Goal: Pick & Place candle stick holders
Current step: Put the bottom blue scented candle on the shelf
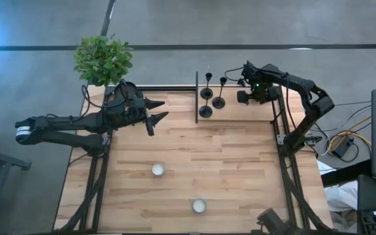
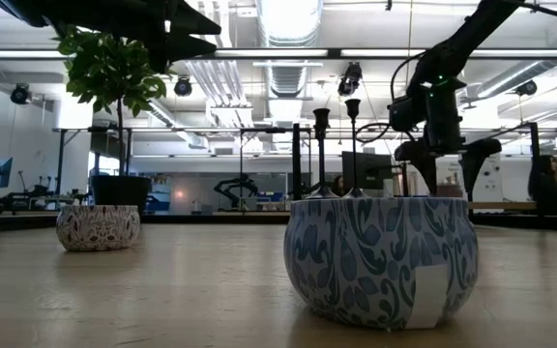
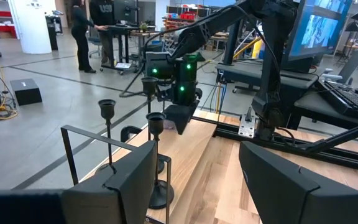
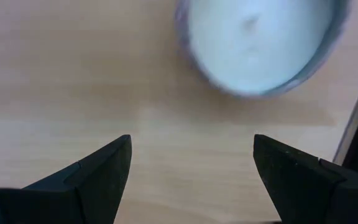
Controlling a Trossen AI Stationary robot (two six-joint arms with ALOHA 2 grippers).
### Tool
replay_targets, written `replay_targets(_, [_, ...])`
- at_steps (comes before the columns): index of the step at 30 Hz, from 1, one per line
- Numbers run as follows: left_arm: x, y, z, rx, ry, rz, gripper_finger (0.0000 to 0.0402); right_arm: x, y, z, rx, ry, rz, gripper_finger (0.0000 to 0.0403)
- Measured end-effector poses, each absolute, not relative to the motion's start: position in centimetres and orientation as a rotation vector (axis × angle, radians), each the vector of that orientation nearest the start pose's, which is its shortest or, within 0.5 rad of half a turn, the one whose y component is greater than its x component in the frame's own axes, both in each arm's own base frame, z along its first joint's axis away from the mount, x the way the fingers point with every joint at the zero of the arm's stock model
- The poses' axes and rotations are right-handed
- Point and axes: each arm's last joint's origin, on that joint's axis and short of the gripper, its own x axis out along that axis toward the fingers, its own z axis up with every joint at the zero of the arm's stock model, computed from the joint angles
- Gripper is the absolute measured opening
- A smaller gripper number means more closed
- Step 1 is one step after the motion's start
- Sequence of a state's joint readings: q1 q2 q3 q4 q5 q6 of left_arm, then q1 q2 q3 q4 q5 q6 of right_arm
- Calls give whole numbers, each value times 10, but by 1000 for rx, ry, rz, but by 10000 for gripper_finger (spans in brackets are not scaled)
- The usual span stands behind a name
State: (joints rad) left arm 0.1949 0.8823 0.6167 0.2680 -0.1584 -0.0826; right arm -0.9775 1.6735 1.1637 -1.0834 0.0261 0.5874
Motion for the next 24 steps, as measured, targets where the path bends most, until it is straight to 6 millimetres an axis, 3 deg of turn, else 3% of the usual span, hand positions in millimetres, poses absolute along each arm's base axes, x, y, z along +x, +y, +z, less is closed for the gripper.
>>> replay_targets(9, [196, 43, 301, -82, -17, 353, 236, 179, -220, 200, 1131, 1258, -1197, 324])
replay_targets(24, [196, 43, 301, -82, -16, 353, 236, 167, -216, 235, 1134, 1042, -1256, 324])
